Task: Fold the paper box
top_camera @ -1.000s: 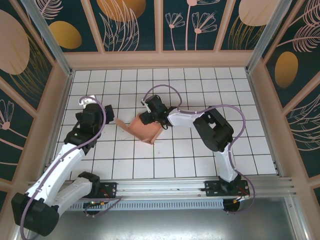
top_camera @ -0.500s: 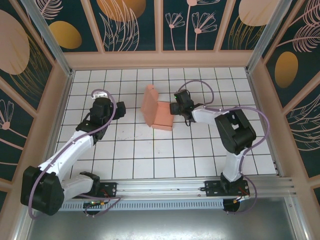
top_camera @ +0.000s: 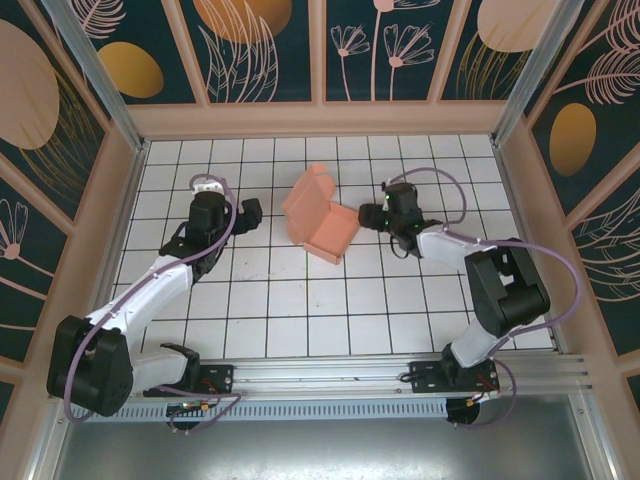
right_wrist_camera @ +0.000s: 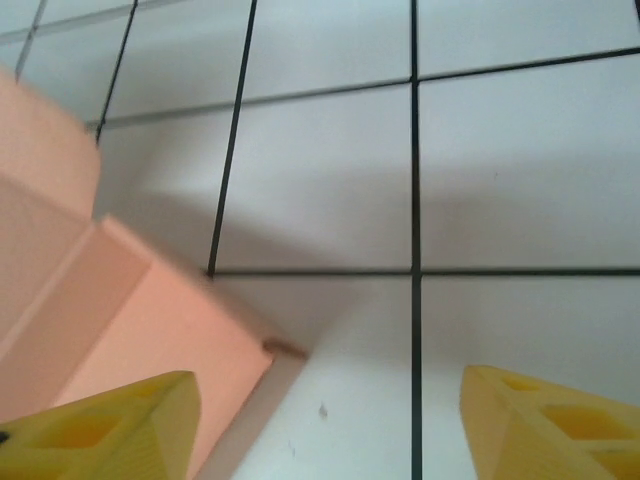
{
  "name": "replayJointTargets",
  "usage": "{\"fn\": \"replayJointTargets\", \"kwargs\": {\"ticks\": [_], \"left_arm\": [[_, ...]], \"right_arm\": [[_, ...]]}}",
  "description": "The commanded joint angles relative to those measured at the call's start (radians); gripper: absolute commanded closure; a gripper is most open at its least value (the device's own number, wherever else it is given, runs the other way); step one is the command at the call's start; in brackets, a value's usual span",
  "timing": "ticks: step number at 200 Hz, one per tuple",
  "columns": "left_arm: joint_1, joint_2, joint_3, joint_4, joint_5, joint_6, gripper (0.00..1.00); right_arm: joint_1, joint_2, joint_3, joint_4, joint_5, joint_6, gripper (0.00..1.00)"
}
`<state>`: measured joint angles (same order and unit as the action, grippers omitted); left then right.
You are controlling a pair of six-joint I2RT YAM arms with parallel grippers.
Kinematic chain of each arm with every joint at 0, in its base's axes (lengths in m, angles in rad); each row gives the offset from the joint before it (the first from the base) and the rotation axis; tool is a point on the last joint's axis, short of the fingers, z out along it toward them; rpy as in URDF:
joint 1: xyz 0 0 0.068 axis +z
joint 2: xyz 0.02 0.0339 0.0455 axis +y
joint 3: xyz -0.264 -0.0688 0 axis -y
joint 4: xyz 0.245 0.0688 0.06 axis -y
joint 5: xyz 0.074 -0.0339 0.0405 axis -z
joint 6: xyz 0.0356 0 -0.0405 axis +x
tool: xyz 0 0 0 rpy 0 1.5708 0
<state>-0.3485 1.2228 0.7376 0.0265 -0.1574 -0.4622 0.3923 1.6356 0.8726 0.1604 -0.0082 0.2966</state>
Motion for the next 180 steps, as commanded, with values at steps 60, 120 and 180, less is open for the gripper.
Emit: {"fn": "replayJointTargets", "kwargs": {"ticks": [60, 120, 180], "left_arm": [[0.005, -0.016, -0.053, 0.046, 0.038, -0.03, 0.01], [0.004, -0.023, -0.031, 0.004, 0.004, 0.007, 0.01], [0.005, -0.071, 0.025, -0.1, -0.145, 0.068, 0.01]], "right_arm": [[-0.111, 0.334, 0.377, -0.2, -0.328, 0.005, 0.69], [-0.042, 0.245, 0.201, -0.144, -0.385, 0.048, 0.74], [0.084, 0.103, 0.05, -0.117, -0.321, 0.069, 0.74]]}}
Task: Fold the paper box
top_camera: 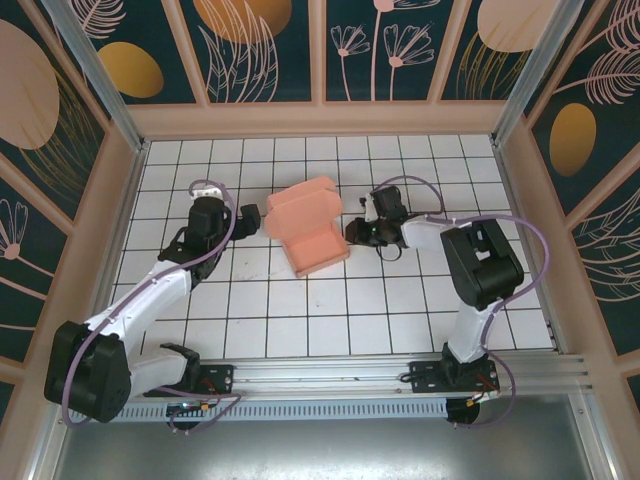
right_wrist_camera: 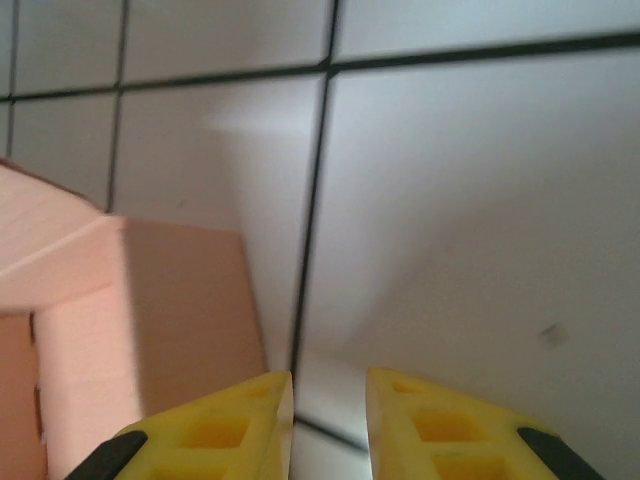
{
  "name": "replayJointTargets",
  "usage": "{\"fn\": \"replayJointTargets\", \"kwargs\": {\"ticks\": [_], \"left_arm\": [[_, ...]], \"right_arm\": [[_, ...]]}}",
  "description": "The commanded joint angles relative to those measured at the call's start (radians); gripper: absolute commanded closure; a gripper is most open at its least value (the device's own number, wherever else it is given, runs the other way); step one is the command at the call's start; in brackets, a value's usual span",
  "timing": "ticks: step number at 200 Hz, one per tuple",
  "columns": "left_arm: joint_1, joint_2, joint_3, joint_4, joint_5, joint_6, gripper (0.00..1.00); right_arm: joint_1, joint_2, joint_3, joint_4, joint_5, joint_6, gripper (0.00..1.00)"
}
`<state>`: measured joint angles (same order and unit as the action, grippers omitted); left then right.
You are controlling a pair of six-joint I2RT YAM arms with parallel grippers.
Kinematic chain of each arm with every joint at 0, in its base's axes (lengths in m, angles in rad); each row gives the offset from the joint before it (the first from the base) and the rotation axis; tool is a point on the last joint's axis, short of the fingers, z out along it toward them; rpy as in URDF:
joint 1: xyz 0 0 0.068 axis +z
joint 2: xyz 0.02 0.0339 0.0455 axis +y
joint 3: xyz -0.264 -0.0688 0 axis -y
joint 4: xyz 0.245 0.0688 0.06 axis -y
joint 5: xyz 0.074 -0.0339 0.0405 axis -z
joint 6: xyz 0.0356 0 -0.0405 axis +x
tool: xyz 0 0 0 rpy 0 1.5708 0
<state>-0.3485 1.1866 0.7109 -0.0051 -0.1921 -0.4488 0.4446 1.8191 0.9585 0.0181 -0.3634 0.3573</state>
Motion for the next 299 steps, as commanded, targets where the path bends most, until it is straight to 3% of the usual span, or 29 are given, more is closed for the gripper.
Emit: {"fn": "replayJointTargets", "kwargs": {"ticks": [1, 26, 53, 76, 87, 112, 162, 198, 239, 299], "left_arm": [[0.005, -0.036, 0.052, -0.07, -0.112, 0.056, 0.01], [0.005, -0.08, 0.07, -0.073, -0.079, 0.113, 0.01], [0.005, -0.047, 0.151, -0.138, 0.001, 0.163, 0.01], [0.005, -0.012, 0.21, -0.188, 0.071, 0.205, 0.01], [0.005, 0.01, 0.248, -0.232, 0.123, 0.229, 0.01], [0.004, 0.079, 0.339, -0.34, 0.233, 0.269, 0.01], [0.005, 0.089, 0.322, -0.335, 0.274, 0.288, 0.01], [0.004, 0.115, 0.312, -0.334, 0.296, 0.296, 0.01], [0.005, 0.123, 0.314, -0.334, 0.305, 0.3, 0.01], [0.004, 0.121, 0.303, -0.316, 0.318, 0.295, 0.01]], "right_arm": [[0.032, -0.083, -0.038, 0.025, 0.037, 0.008, 0.73], [0.022, -0.162, -0.066, 0.018, 0.13, -0.099, 0.66], [0.003, -0.224, 0.004, -0.066, 0.174, -0.323, 0.48], [-0.008, -0.237, 0.097, -0.137, 0.126, -0.524, 0.29], [-0.014, -0.22, 0.165, -0.21, 0.081, -0.626, 0.26], [-0.038, -0.13, 0.354, -0.409, 0.019, -0.794, 0.25], [-0.047, 0.11, 0.733, -0.749, 0.006, -0.976, 0.28], [-0.04, 0.248, 0.938, -0.915, -0.068, -1.038, 0.36], [-0.042, 0.311, 1.035, -0.98, -0.062, -1.044, 0.42], [-0.039, 0.185, 0.958, -0.966, -0.13, -1.075, 0.43]]}}
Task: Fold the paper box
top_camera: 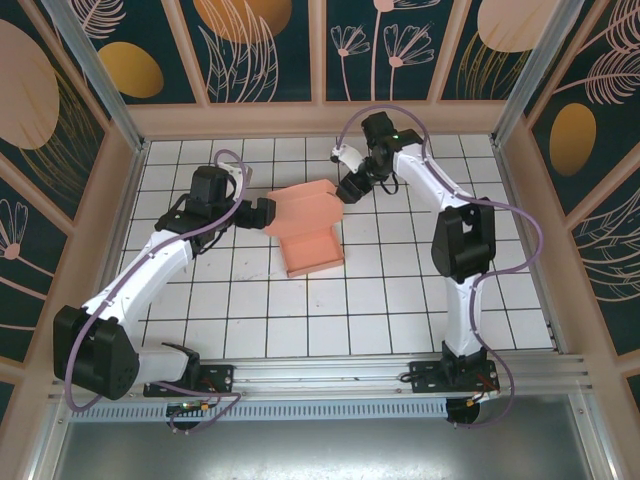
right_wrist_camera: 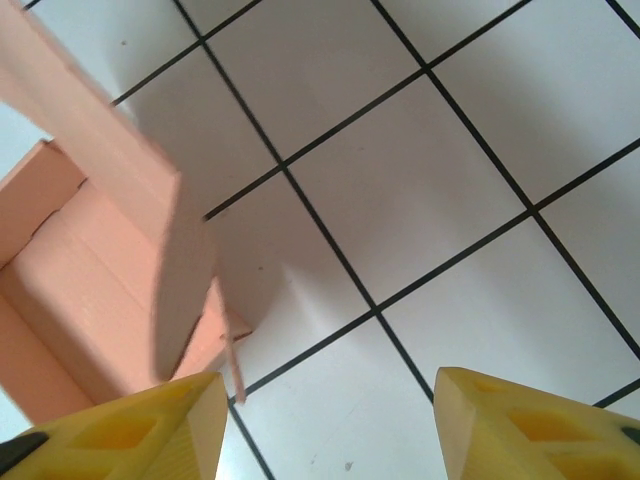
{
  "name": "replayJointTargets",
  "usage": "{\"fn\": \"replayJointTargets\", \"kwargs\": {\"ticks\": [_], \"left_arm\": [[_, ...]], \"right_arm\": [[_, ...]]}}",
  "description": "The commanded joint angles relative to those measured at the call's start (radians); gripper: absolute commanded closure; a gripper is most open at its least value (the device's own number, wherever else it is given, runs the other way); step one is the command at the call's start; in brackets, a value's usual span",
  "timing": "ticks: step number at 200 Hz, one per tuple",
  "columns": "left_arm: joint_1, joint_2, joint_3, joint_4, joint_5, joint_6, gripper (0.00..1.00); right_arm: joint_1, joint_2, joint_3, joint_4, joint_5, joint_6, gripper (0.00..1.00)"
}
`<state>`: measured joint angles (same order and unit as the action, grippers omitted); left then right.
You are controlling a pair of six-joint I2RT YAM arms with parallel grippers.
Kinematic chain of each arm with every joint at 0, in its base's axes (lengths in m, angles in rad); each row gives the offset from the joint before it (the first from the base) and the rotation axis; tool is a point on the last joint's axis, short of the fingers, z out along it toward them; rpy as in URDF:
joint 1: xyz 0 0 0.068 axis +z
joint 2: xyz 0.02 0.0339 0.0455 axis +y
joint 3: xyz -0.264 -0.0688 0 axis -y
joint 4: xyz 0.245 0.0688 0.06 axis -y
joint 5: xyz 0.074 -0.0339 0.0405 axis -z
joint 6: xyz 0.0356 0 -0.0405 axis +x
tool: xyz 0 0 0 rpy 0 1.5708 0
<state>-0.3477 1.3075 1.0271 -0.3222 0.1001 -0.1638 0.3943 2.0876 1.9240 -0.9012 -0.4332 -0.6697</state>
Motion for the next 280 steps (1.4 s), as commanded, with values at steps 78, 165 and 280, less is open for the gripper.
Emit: {"fn": "replayJointTargets", "kwargs": {"ticks": [78, 165, 280], "left_arm": [[0.004, 0.014, -0.018, 0.008, 0.067, 0.0, 0.01], [0.005, 0.019, -0.027, 0.015, 0.081, 0.0, 0.01], [0.004, 0.023, -0.025, 0.014, 0.078, 0.001, 0.01]], "right_arm": [[0.033, 0.085, 0.19, -0.166, -0.062, -0.054, 0.46], [0.046, 0.164, 0.245, -0.232, -0.104, -0.084, 0.74], [0.047, 0.189, 0.265, -0.255, -0.099, -0.094, 0.9]]}}
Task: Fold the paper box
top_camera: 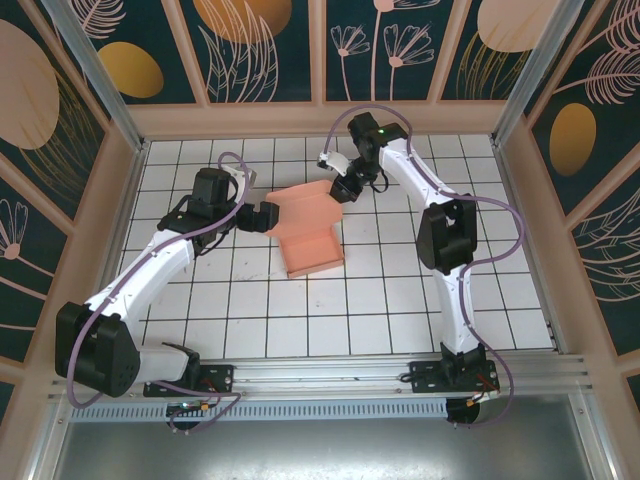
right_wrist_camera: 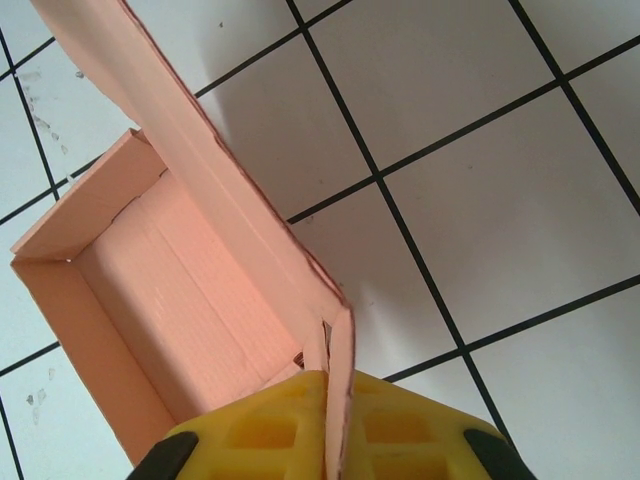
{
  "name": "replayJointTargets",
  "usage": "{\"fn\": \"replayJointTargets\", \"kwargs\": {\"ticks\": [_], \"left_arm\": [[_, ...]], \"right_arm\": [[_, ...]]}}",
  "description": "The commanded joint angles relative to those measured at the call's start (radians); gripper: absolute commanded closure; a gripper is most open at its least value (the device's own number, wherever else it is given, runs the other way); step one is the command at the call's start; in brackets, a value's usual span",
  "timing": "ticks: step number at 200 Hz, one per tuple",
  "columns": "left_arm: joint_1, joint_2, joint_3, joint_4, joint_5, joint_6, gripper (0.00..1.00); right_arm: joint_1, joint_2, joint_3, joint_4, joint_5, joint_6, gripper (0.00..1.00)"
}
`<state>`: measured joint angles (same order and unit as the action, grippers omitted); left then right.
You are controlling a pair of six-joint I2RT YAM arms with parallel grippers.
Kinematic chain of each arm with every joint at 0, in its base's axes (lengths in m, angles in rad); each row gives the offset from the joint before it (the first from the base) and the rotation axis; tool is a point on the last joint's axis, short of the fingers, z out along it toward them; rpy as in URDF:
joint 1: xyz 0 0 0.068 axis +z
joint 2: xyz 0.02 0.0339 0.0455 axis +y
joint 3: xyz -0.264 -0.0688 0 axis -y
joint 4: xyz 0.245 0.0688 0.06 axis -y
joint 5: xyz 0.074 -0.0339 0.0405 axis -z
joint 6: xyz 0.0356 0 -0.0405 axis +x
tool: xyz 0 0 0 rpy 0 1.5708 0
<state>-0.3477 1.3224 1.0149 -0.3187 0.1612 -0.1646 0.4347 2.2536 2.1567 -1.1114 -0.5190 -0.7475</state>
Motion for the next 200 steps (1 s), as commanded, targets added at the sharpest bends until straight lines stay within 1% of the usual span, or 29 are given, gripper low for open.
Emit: {"fn": "replayJointTargets", "kwargs": {"ticks": [1, 29, 84, 100, 108, 110, 149, 175, 193, 200], "left_arm": [[0.004, 0.009, -0.012, 0.01, 0.017, 0.002, 0.01], [0.004, 0.009, -0.013, 0.01, 0.017, 0.003, 0.01], [0.004, 0.01, -0.013, 0.01, 0.014, 0.004, 0.01], [0.004, 0.011, -0.012, 0.01, 0.015, 0.004, 0.01], [0.004, 0.011, -0.012, 0.01, 0.015, 0.003, 0.01], [0.004, 0.012, -0.013, 0.01, 0.015, 0.003, 0.01], [0.004, 0.014, -0.016, 0.014, 0.01, 0.005, 0.01], [0.004, 0.001, -0.021, 0.044, 0.014, 0.013, 0.01], [0.004, 0.005, -0.011, 0.053, 0.07, 0.053, 0.13], [0.004, 0.012, 0.0, 0.045, 0.091, 0.074, 0.14]], "right_arm": [[0.006, 0.023, 0.032, -0.045, -0.013, -0.016, 0.9], [0.005, 0.025, 0.032, -0.045, -0.013, -0.016, 0.87], [0.004, 0.031, 0.035, -0.048, -0.013, -0.018, 0.86], [0.004, 0.03, 0.037, -0.052, -0.015, -0.021, 0.9], [0.004, 0.028, 0.038, -0.052, -0.015, -0.021, 0.97], [0.004, 0.028, 0.037, -0.052, -0.016, -0.021, 1.0], [0.006, 0.008, 0.027, -0.033, 0.002, -0.016, 1.0], [0.008, -0.042, -0.035, 0.031, 0.023, -0.009, 1.0], [0.009, -0.074, -0.072, 0.056, 0.025, -0.01, 1.0], [0.009, -0.08, -0.082, 0.057, 0.025, -0.012, 1.0]]}}
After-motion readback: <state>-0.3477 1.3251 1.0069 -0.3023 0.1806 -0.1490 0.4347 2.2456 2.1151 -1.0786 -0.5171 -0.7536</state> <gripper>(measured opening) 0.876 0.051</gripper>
